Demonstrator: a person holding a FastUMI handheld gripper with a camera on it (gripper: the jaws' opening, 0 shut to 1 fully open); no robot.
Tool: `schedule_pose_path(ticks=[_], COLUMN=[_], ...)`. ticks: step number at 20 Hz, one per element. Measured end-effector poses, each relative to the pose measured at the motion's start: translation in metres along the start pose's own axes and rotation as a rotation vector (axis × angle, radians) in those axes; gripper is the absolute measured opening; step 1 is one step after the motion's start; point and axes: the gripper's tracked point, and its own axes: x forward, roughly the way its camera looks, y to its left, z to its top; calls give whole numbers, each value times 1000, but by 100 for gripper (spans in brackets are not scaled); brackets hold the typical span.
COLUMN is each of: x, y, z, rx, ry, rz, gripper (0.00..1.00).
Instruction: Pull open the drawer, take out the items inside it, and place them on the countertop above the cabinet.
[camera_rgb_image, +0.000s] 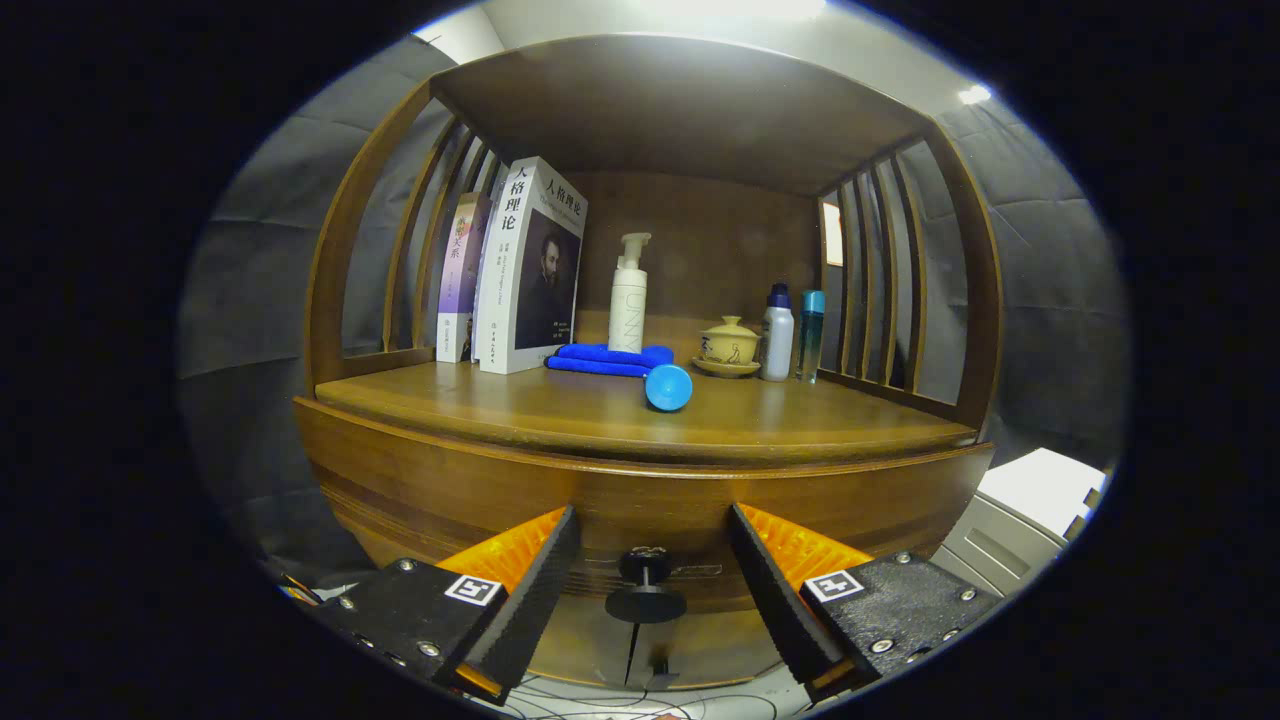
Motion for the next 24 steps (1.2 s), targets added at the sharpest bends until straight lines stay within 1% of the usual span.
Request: schedule_pose_path(ticks=[3, 5, 6, 9, 11, 12, 15, 17, 21, 22, 24], x=[1, 0, -2, -14, -30, -36, -61, -78, -111, -117, -131], y=[1, 0, 3, 17, 26, 25, 11, -5, -24, -30, -41], z=[-3, -4, 2, 38, 78, 102, 177, 212, 240, 244, 237], rx=[-17, -39, -48, -32, 0, 4, -26, -46, -28, -9, 51], ry=[-18, 0, -6, -57, -114, -147, -243, -264, -234, -233, -194], rz=[3, 6, 28, 124, 199, 213, 219, 185, 143, 128, 100], gripper=[95, 95, 95, 95, 95, 95, 95, 95, 95, 95, 95])
